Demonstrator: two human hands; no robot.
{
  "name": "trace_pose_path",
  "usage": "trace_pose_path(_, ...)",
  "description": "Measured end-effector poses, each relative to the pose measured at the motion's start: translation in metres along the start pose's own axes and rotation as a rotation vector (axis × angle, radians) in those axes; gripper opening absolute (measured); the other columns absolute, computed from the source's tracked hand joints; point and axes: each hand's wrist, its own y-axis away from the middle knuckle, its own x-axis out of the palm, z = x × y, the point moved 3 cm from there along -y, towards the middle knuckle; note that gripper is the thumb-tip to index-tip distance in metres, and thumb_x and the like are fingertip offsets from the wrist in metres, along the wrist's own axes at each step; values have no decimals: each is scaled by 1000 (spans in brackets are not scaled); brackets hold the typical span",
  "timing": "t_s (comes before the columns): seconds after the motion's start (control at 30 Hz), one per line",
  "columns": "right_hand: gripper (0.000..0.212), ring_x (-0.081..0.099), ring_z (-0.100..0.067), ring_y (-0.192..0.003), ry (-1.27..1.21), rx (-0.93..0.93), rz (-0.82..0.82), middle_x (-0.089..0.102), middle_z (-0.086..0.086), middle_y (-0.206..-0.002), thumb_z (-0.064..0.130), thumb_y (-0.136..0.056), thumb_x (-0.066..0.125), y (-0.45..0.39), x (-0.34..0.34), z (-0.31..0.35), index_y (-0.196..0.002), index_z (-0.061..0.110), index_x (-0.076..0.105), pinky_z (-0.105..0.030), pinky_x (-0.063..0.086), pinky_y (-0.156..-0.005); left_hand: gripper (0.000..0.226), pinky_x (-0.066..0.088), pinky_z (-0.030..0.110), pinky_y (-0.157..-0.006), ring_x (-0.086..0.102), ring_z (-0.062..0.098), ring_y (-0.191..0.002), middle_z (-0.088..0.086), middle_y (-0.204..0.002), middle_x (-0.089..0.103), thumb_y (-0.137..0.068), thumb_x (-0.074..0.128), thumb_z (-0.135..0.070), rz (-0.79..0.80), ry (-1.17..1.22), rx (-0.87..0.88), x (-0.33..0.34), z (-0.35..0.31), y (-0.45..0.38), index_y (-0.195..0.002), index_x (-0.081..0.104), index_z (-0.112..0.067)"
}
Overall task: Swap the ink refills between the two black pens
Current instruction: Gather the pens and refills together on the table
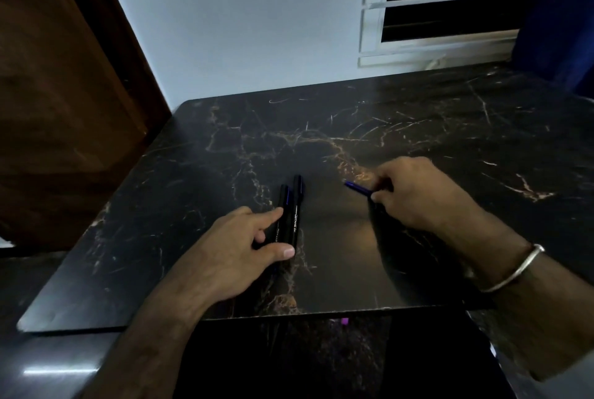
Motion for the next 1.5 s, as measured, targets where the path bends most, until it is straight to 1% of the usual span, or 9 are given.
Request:
trace_pose_path(0.2,19,59,-17,-92,-82,217,-91,68,-5,-110,22,-85,71,8,-25,-43,-104,28,71,-33,47,-78,66,38,19,-77,49,0,-87,-12,-103,47,-89,58,-53,-12,-31,40,-1,-14,-34,-148,37,-35)
trace_pose_path(0.37,31,55,-15,-91,-151,294,-72,64,-4,-117,22,-87,70,11,-34,-52,-117,24,66,-32,46,-77,66,39,26,-90,47,12,-113,-6,-122,39,-90,52,-59,-26,-5,78,12,-30,-51,-149,25,-45)
trace_pose_path(0.47,30,57,-12,-84,-149,272,-54,63,-1,-105,24,-86,71,10,-26,-45,-115,21,66,-32,49,-77,62,43,30,-98,46,17,-119,-3,-129,38,-93,47,-59,-45,-49,85,20,-34,-56,-149,33,-38)
trace_pose_path(0.53,29,61,-14,-88,-166,250,-54,66,-2,-105,25,-85,72,7,-20,-38,-113,20,67,-34,53,-80,61,44,31,-98,48,18,-118,-1,-129,39,-93,46,-58,-58,-65,81,23,-39,-59,-148,37,-33)
trace_pose_path(0.67,24,56,-7,-75,-199,207,-59,66,-1,-104,23,-86,71,0,-12,-23,-109,19,68,-23,43,-59,63,48,34,-96,50,21,-113,3,-127,38,-94,45,-59,-68,-150,105,28,-51,-64,-148,38,-29)
trace_pose_path(0.8,21,59,-7,-73,-208,205,-59,68,-3,-98,24,-85,72,-8,-10,-17,-105,18,70,-21,40,-51,61,48,36,-98,49,19,-116,0,-128,37,-93,44,-61,-87,-98,97,27,-50,-64,-148,38,-34)
trace_pose_path(1.2,21,63,-12,-81,-257,192,-71,68,-3,-99,24,-86,70,-12,-6,-11,-106,18,69,-21,42,-53,60,50,32,-91,50,14,-106,-5,-115,38,-92,50,-59,-106,-101,141,30,-49,-50,-145,42,-33)
trace_pose_path(1.37,21,67,-14,-85,-223,195,-98,71,-4,-97,26,-84,73,-14,-5,-7,-103,17,71,-29,56,-69,61,51,34,-91,50,15,-107,-4,-119,38,-90,48,-63,-92,-127,112,30,-55,-55,-144,41,-35)
trace_pose_path(1.5,20,67,-13,-86,-250,174,-99,70,-2,-97,29,-84,73,-10,-6,-10,-101,19,71,-31,56,-77,71,48,34,-95,46,17,-120,-2,-134,35,-85,50,-68,-21,-50,96,27,-49,-51,-148,27,-45)
